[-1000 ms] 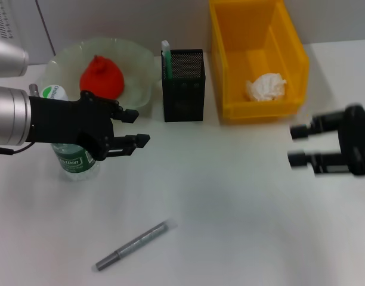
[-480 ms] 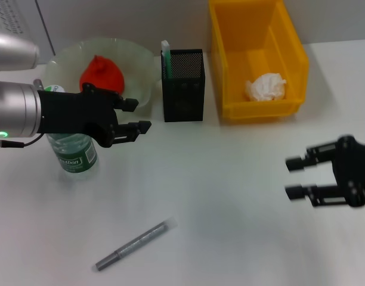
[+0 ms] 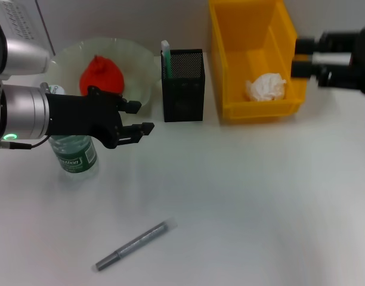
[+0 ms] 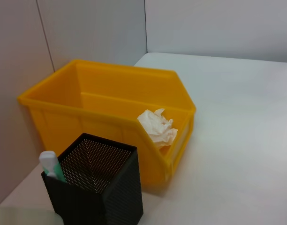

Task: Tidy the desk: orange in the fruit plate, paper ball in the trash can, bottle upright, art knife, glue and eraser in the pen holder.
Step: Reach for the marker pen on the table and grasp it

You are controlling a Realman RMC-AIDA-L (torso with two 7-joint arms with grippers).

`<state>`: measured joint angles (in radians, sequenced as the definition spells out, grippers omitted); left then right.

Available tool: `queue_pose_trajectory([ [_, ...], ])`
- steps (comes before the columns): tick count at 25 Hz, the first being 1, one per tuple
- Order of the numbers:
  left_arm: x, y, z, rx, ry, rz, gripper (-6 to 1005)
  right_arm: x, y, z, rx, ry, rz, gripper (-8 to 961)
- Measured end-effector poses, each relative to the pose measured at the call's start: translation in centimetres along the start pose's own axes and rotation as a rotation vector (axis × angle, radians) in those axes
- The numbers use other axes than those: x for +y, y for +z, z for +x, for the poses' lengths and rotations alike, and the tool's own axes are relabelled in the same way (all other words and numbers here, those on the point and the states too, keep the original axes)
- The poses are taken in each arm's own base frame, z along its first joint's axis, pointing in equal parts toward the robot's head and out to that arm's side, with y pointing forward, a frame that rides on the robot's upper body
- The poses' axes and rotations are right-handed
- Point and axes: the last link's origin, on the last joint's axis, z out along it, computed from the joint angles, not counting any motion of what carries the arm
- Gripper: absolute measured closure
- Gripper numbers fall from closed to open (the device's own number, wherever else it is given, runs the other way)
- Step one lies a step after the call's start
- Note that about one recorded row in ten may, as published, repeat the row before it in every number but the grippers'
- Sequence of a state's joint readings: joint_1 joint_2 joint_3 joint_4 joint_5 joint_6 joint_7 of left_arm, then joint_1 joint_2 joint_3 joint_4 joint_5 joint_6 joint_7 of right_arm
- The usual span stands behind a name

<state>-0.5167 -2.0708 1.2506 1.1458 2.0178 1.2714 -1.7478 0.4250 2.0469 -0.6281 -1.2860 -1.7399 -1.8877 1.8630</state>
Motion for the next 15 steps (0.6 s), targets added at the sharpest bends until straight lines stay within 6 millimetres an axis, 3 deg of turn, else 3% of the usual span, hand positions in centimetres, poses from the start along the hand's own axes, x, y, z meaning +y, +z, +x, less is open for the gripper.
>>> queue_pose_trajectory([
  [2, 0.0, 0.1, 0.0, 0.0, 0.002, 0.001, 541, 0.1, -0.2, -0.4, -0.067, -0.066, -0.005, 437],
  [5, -0.1, 0.5, -0.1, 0.004, 0.008, 0.005, 542, 0.0, -0.4, 0.7, -0.2, -0.161, -0.011, 438],
  [6, -0.1, 0.5, -0.1, 0.004, 0.008, 0.005, 542, -0.2, -0.7, 1.9, -0.256, -0.182, -0.01, 438],
  [15, -0.4, 0.9, 0.2, 0.056, 0.002, 0.018, 542, -0.1, -1.1, 6.2, -0.274, -0.191, -0.009, 439],
])
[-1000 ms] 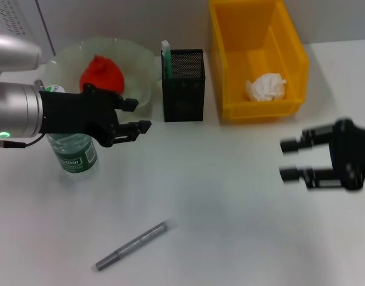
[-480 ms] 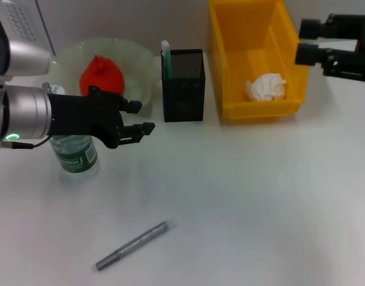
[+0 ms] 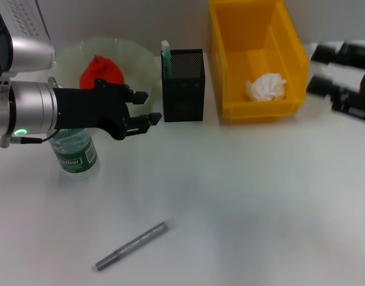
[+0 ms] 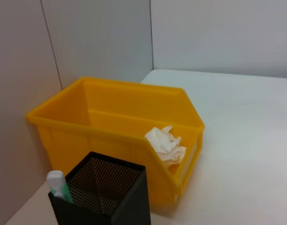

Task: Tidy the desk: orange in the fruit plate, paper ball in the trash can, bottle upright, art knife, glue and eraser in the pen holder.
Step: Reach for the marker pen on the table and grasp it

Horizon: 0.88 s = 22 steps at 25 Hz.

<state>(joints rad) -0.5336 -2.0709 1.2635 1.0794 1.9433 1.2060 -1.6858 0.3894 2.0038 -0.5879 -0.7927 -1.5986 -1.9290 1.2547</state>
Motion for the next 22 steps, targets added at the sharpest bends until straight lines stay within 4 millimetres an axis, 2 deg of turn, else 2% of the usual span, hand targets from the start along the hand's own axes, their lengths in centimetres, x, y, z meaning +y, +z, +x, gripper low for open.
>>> queue_pose_trajectory([
  [1, 0.0, 0.0, 0.0, 0.001, -0.002, 0.001, 542, 0.5, 0.1, 0.9, 0.025, 0.002, -0.015, 439],
  [5, -0.1, 0.1, -0.1, 0.001, -0.006, 0.006, 542, 1.4, 0.8, 2.1, 0.067, 0.015, -0.058, 439],
  [11, -0.3, 0.1, -0.1, 0.002, -0.011, 0.019, 543, 3.4, 3.8, 3.5, 0.173, 0.027, -0.265, 440],
  [17, -0.4, 0.2, -0.3, 0.003, -0.019, 0.025, 543, 4.1, 4.0, 3.7, 0.235, 0.007, -0.322, 441],
  [22, -0.5, 0.2, -0.3, 0.004, -0.02, 0.032, 543, 2.8, 2.9, 2.2, 0.14, -0.033, -0.19, 442],
])
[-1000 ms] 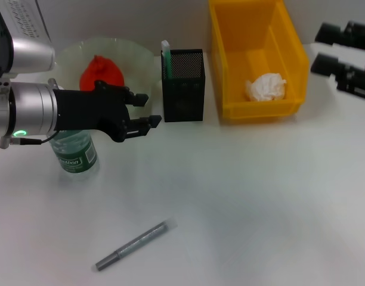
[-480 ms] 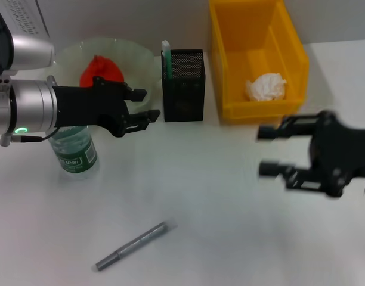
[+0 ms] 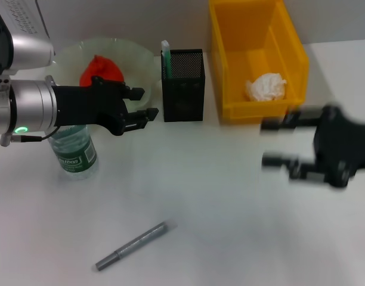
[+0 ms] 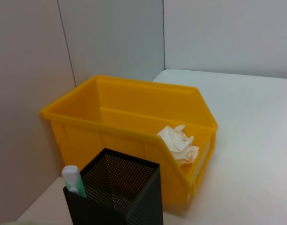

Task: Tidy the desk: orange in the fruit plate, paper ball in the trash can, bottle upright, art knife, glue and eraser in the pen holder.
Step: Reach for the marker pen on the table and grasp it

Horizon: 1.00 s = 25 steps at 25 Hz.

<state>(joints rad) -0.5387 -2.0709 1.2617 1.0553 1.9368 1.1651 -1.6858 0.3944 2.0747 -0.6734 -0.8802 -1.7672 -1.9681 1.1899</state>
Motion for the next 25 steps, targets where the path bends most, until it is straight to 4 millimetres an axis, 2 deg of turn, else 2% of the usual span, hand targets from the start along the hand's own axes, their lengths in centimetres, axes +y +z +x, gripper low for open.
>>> queue_pose_trajectory([
  [1, 0.0, 0.0, 0.0, 0.0, 0.0, 0.0, 543, -0.6, -0.4, -1.0, -0.066, -0.02, 0.058, 442],
  [3, 0.0, 0.0, 0.0, 0.0, 0.0, 0.003, 543, -0.9, -0.6, -1.5, -0.094, -0.027, 0.077, 442],
  [4, -0.1, 0.0, 0.0, 0.001, 0.0, 0.01, 543, -1.6, -0.9, -2.8, -0.138, -0.029, 0.117, 442],
  [6, -0.2, 0.0, 0.0, 0.001, -0.001, 0.013, 543, -2.0, -1.0, -3.4, -0.15, -0.026, 0.135, 442],
  [8, -0.2, 0.0, 0.0, 0.001, -0.001, 0.013, 544, -2.9, -1.2, -4.7, -0.164, -0.018, 0.176, 442],
  [9, -0.1, 0.2, 0.0, -0.002, 0.002, 0.009, 544, -3.9, -1.3, -6.0, -0.17, -0.002, 0.214, 443],
  [11, -0.1, 0.3, 0.0, -0.004, 0.002, 0.005, 544, -4.4, -1.3, -6.6, -0.17, 0.008, 0.227, 443],
  [14, 0.0, 0.8, 0.1, -0.01, -0.002, -0.008, 544, -6.3, -1.0, -9.1, -0.154, 0.071, 0.275, 443],
  [15, 0.0, 0.8, 0.1, -0.01, -0.002, -0.008, 544, -6.3, -1.0, -9.1, -0.154, 0.071, 0.275, 443],
  [16, 0.0, 0.8, 0.1, -0.01, -0.001, -0.011, 544, -7.1, -0.9, -10.3, -0.13, 0.115, 0.291, 443],
  [17, 0.1, 0.9, 0.1, -0.013, 0.001, -0.015, 544, -7.1, -0.9, -10.3, -0.13, 0.115, 0.291, 444],
  [19, 0.2, 1.0, 0.1, -0.015, 0.01, -0.019, 544, -8.0, -0.6, -11.6, -0.08, 0.165, 0.311, 444],
  [25, 0.4, 1.2, -0.1, -0.021, 0.011, -0.028, 544, -8.8, 0.2, -12.7, 0.031, 0.261, 0.353, 445],
])
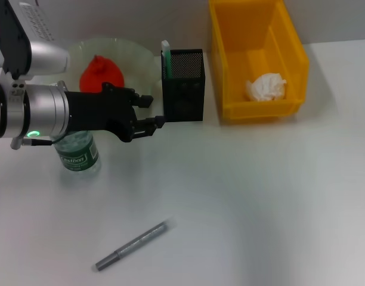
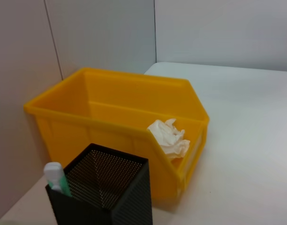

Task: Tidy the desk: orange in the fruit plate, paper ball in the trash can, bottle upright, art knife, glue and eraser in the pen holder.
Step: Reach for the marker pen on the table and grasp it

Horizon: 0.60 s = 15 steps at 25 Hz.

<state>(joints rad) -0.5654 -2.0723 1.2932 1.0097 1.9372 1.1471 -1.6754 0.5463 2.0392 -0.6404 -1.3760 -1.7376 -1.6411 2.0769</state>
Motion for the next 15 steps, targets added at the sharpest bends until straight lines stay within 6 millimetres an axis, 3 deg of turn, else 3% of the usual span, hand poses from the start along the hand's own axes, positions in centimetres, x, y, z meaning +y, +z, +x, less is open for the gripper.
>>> queue_pose_trajectory([
  [6, 0.2, 0.2, -0.1, -0.005, 0.002, -0.007, 545, 0.3, 1.0, -0.9, 0.205, 0.057, 0.057, 445],
  [9, 0.2, 0.2, -0.2, -0.008, 0.004, -0.009, 545, 1.1, 1.2, -1.6, 0.322, 0.07, -0.01, 446],
  [15, 0.4, 0.4, -0.7, -0.016, 0.011, -0.018, 545, 1.2, 0.9, -1.6, 0.39, 0.11, -0.116, 447],
])
